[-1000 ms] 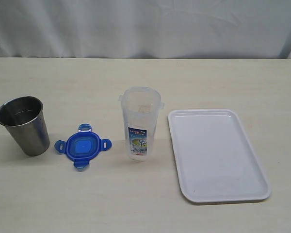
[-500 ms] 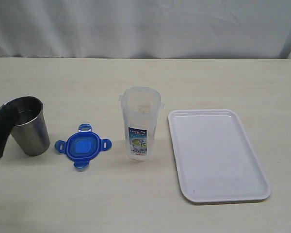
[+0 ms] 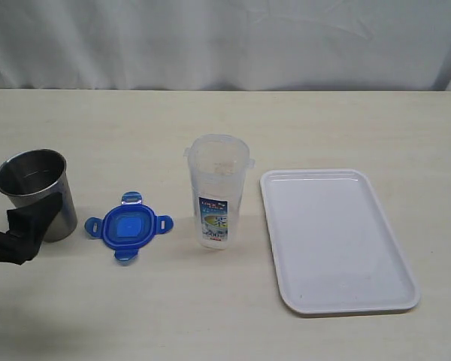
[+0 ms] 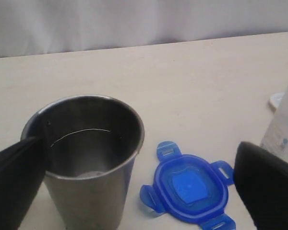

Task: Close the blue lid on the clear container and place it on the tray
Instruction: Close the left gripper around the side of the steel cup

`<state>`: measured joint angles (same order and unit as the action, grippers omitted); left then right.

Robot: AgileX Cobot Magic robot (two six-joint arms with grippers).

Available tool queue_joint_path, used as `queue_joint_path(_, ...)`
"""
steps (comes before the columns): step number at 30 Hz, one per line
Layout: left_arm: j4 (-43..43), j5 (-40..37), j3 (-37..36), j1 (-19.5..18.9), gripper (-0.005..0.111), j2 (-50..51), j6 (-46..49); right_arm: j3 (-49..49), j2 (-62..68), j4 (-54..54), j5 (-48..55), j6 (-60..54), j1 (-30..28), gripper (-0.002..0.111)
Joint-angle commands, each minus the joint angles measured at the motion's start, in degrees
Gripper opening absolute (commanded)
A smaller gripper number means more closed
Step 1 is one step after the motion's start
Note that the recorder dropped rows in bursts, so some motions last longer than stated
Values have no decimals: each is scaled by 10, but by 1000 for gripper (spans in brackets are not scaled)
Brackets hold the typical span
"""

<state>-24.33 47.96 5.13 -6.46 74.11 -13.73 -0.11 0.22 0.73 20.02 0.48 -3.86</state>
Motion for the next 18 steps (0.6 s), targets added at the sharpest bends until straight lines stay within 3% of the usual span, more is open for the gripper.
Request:
queue_joint_path(1,40,35,2,-1,105,44,40,1,-2,0,-2,-5,0,4)
queue_joint_path(18,86,220,2,-1,105,261,144,1,-2,0,-2,-5,0,4)
